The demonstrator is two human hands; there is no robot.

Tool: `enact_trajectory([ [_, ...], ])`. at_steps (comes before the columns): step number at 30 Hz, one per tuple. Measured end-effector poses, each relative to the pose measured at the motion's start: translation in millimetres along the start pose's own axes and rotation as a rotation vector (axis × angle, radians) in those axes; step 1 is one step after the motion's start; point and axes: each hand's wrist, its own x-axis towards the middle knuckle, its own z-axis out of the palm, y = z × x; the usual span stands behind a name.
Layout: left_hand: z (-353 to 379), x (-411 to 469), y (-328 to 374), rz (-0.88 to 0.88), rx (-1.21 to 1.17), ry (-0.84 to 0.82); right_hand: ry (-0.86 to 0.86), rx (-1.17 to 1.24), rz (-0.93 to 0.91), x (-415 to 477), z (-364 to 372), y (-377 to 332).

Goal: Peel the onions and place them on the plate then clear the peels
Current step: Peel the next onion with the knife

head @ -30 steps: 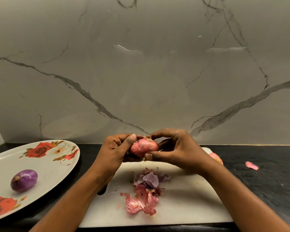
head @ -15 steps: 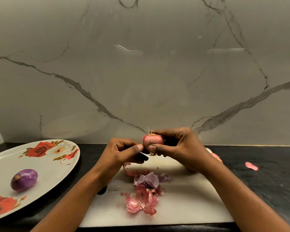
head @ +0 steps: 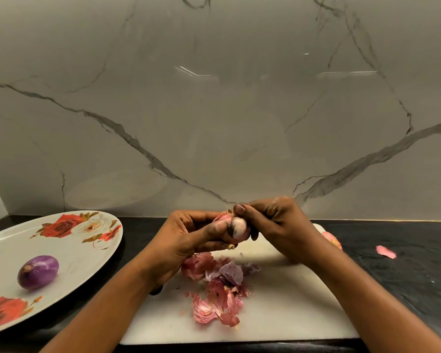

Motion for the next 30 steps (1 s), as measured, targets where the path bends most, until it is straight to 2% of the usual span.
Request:
enact_trajectory([
  [9,-2.7,1.2,1.7,-0.032,-0.1,-0.083,0.095,-0.039,-0.022,1.2,2.8,4.0],
  [14,-4.5,1.2,2.9,0.008,-0.176,-0.057,0.191,0.006,0.067,3.8,-5.6,7.1],
  [19,-4.4,3.8,5.5,-0.014,-0.255,0.031,0.058,0.034,0.08,-0.9,-5.2,3.7],
  [24,-0.4,3.7,6.9,-0.033,-0.2,0.148,-0.012,0.13,0.055,-1.8,-6.5,-1.8],
  [30,3.1,1.5,8.4,-0.08,-0.153,0.143,-0.055,0.077,0.04,-3.1,-2.1,-1.3],
])
